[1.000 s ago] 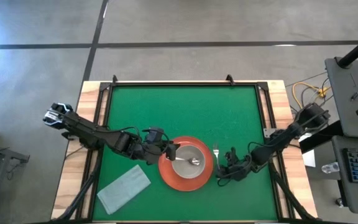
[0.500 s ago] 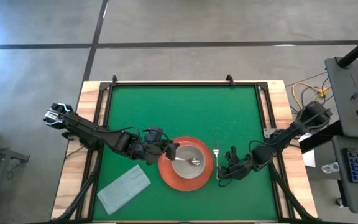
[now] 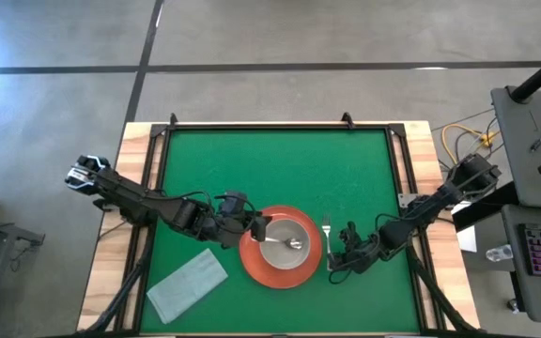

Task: Set table place
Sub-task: Put the silver fork to the right of the orange plate, then return to Home Position

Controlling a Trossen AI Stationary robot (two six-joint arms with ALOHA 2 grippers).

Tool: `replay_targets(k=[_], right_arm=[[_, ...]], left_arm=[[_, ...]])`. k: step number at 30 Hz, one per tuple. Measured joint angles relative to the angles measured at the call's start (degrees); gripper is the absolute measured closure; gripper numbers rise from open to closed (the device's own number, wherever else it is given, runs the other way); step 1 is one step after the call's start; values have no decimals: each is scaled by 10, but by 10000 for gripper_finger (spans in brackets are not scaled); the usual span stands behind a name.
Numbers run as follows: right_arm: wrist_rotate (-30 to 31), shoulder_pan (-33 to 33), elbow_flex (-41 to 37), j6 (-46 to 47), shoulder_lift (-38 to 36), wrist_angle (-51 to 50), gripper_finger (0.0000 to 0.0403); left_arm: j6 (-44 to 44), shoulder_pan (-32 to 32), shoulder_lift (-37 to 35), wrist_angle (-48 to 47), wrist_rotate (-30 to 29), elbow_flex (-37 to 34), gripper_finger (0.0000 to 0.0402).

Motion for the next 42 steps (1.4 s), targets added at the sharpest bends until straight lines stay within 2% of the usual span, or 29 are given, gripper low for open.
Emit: replay_targets(k=[5,16,30,33,37,40,42], right_arm=[[25,0,-1,-4,0,6,260],[27,0,-1,-6,31,67,262],[30,0,-2,-18,11,78,257],[73,0,0,-55,-20,79,257],[132,-6,19,-176,-86,76,261],[106,-9,30,-315,-141,73,266],[73,-9,39,-359,-179,73,271]], left_arm=[[0,0,0,0,0,0,210],[0,0,0,0,0,0,210],[2,0,0,0,0,0,210],[26,0,0,14,4,0,210],[155,-1,-3,93,12,6,210],[270,-1,-15,126,64,17,210],[269,-1,-26,156,94,17,210]])
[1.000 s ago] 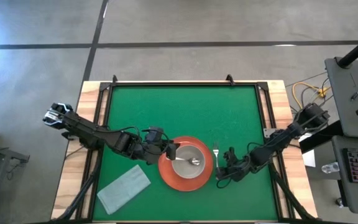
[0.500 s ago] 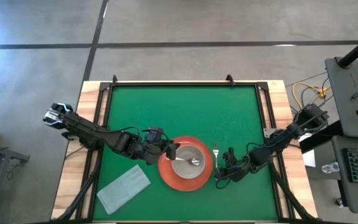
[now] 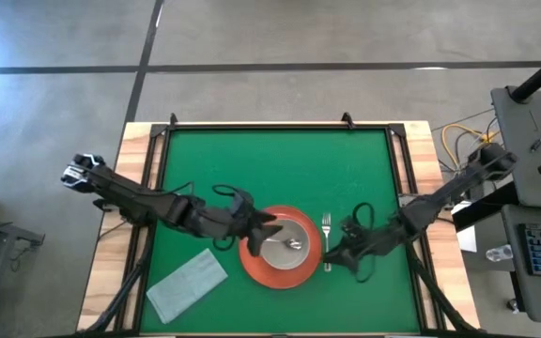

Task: Set table place
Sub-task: Return to Home Position

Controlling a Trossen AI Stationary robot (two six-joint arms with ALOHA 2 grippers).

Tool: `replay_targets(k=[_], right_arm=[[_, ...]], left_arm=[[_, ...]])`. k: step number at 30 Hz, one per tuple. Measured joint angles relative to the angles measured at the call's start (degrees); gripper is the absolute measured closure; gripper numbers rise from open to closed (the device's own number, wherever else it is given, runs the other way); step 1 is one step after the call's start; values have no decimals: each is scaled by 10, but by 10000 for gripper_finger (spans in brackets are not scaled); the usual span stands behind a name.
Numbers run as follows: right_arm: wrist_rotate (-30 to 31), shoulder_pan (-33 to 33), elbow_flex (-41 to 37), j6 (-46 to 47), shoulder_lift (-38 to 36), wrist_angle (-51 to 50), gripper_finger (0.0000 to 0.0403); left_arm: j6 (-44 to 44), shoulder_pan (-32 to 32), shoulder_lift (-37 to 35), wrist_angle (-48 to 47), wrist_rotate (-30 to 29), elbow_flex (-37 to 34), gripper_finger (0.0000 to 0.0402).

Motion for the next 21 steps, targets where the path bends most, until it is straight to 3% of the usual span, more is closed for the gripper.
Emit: replay_targets(k=[2,4,8,13,18,21], right_arm=[[-3,0,14,-1,-40,3,275],[-3,0,32,-44,-79,4,278],[-11,6,83,-245,-146,17,280],[-37,13,130,-434,-207,16,280],[-53,-22,72,-464,-294,-46,280],[-75,-58,5,-478,-362,-13,280]], left_arm=[[10,-5,-7,52,17,-2,210],[129,-17,-15,131,63,-5,210],[292,-26,-38,306,177,-16,210],[362,-24,-70,313,209,-40,210],[403,-12,-113,401,230,-146,210],[421,16,-136,525,302,-231,210]])
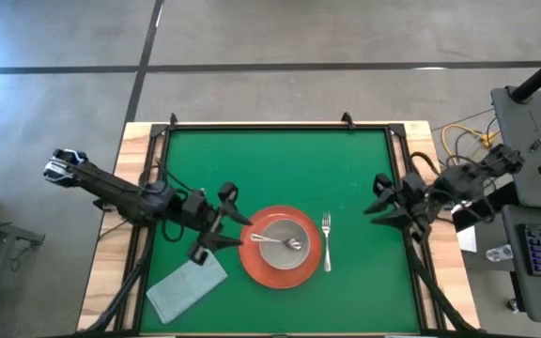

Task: Set table place
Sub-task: Return to Home Position

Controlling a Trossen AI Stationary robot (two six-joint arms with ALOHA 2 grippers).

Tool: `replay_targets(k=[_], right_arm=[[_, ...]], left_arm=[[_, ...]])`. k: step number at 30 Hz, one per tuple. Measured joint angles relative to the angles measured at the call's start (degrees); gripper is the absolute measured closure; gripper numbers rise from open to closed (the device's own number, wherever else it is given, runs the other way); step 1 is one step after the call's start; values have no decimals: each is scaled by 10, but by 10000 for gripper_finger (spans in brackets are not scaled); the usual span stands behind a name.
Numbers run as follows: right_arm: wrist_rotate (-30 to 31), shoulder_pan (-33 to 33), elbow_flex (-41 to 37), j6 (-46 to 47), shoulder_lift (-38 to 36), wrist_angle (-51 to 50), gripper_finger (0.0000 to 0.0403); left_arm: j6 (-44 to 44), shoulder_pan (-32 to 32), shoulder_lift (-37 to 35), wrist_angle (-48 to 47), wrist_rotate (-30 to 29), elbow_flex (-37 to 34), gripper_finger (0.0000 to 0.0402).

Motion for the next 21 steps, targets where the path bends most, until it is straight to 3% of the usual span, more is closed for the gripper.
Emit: replay_targets(k=[3,5,14,18,21], right_arm=[[-45,-37,-63,-32,-71,69,280],[-59,-58,-96,-41,-115,97,280],[-55,-111,-176,-56,-268,45,280],[-14,-121,-158,-75,-304,-24,280],[-3,-122,-116,-87,-296,-93,280]], left_arm=[[1,36,-20,79,78,-70,210],[-5,61,-36,85,93,-104,210],[-22,173,-124,60,94,-196,210],[-44,210,-213,20,85,-239,210],[-56,212,-290,-24,30,-264,210]])
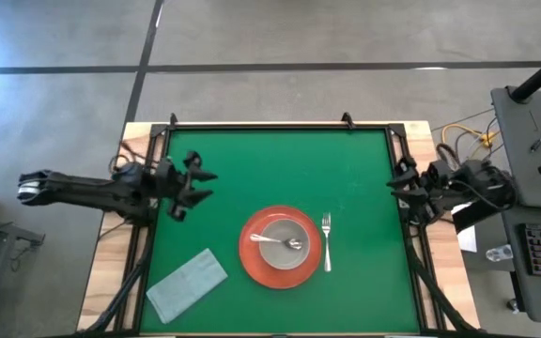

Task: Set table place
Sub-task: Return to Home Position

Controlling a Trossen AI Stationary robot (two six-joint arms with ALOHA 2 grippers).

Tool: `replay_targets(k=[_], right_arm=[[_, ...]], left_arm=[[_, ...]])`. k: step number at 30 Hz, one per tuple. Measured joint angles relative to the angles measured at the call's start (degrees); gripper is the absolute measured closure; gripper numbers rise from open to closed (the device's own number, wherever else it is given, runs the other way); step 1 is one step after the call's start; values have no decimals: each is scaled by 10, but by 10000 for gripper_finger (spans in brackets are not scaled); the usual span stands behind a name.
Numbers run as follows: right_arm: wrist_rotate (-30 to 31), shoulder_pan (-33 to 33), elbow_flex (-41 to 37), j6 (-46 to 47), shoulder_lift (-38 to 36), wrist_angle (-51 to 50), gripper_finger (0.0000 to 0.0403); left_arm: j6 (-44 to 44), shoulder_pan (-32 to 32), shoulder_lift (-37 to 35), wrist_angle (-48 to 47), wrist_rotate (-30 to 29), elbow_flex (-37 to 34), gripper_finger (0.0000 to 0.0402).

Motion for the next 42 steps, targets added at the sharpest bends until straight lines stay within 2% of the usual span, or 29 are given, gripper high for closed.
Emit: replay_targets(k=[3,8,13,18,21,28,35,42], right_arm=[[18,0,36,-13,-4,-62,280],[25,0,69,-54,-7,-64,280],[44,0,63,-63,-8,-72,280],[44,0,10,-13,-8,-58,280],[44,0,-31,-17,-8,9,280],[44,0,-138,-31,-8,153,280],[51,-11,-236,-44,-8,316,280],[74,-36,-240,-30,-7,273,280]], left_arm=[[-1,-1,-72,-53,-53,-17,210],[27,-2,-150,-50,-55,-46,210],[43,-2,-206,-41,-57,-85,210],[42,-2,-253,-15,-52,-146,210],[43,-2,-271,31,-52,-187,210],[46,-1,-302,-26,-54,-187,210],[38,-1,-318,-27,-66,-187,210],[-22,-1,-316,-70,-110,-187,210]])
